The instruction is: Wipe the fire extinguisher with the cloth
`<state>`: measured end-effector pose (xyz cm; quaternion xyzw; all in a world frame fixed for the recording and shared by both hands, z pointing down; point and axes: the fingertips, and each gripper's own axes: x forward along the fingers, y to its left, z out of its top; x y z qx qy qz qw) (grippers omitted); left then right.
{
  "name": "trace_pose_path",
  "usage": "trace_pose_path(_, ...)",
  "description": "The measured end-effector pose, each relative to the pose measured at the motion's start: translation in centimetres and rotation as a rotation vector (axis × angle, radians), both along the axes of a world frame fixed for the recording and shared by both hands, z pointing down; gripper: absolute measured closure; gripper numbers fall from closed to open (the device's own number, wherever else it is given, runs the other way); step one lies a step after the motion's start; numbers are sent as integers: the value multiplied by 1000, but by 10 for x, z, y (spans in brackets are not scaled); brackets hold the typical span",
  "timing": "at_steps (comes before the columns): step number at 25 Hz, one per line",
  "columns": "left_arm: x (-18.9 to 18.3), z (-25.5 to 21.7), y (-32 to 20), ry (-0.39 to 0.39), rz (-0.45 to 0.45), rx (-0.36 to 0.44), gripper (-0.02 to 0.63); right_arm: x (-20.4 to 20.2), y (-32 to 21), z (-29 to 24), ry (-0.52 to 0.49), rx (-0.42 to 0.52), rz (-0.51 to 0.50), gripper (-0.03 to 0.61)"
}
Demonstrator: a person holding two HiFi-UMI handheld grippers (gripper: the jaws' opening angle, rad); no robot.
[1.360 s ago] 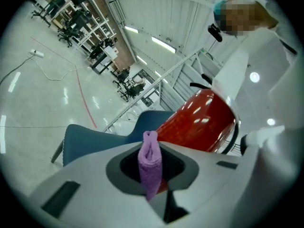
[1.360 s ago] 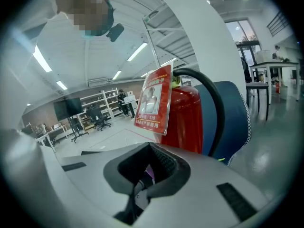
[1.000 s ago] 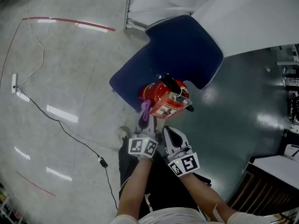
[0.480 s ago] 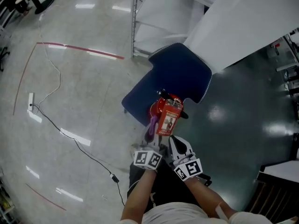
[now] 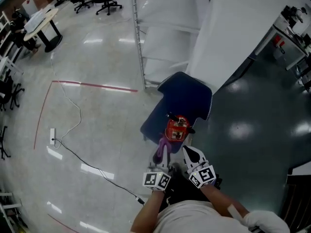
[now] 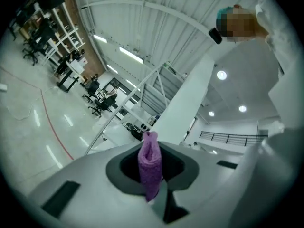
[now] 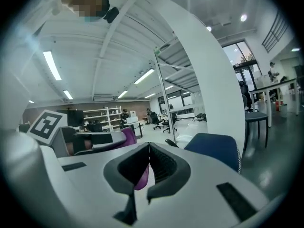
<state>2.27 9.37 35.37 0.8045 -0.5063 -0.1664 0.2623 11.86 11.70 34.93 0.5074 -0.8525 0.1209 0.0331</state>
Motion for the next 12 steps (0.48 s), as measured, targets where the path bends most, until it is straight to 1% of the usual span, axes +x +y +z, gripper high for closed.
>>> trace_pose_path(3, -1, -40, 5, -147, 22, 48, 563, -1, -1, -35, -12, 39, 3, 565)
trace_pose_path(5, -2, -62, 10, -221, 23, 89, 563, 1, 1, -53, -20, 58, 6, 565)
trace_pose_path(8, -2, -81, 19, -276, 30, 146, 563, 4, 3, -63, -13, 80, 1, 565)
trace_pose_path(12, 1, -98, 32, -335, 41, 184, 563, 10, 7, -74, -10, 102, -12, 565)
